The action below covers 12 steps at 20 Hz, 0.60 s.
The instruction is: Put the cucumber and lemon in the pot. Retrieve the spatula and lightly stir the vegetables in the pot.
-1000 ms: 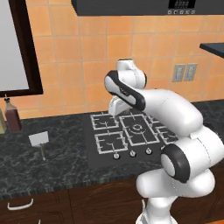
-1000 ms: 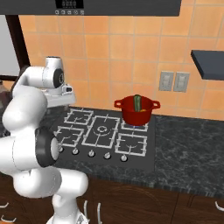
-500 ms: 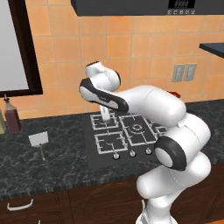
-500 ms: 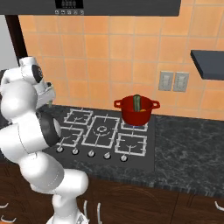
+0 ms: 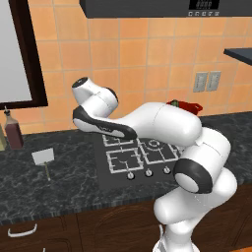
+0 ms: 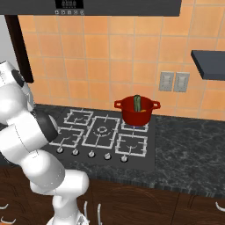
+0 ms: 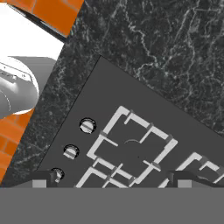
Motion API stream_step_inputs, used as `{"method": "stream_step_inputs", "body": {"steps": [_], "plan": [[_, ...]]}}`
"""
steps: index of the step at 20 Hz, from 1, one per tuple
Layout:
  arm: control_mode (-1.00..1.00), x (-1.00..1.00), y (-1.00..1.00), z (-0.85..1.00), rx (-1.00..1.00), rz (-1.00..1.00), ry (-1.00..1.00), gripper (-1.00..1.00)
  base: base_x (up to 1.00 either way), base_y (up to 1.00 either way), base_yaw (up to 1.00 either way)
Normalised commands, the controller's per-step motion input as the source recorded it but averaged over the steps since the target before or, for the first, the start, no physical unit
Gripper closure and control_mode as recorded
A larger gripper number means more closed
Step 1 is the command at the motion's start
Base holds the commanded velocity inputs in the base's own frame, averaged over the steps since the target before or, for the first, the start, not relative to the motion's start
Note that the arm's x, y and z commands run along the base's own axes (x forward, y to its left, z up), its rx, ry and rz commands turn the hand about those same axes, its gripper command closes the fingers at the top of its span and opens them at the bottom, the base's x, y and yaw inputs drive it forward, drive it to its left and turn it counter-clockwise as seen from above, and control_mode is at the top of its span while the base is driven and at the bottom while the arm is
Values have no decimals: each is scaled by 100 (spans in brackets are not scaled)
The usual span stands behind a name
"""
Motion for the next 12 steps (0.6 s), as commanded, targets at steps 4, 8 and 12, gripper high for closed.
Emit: {"method": "stream_step_inputs", "body": {"steps": [4,8,12], "plan": [[-100,0,68,-5,0,74,1,-100,0,0,0],[-100,-2,100,-12,-5,50,0,-100,0,0,0],[-100,-22,100,-18,-7,36,-1,-100,0,0,0]]}}
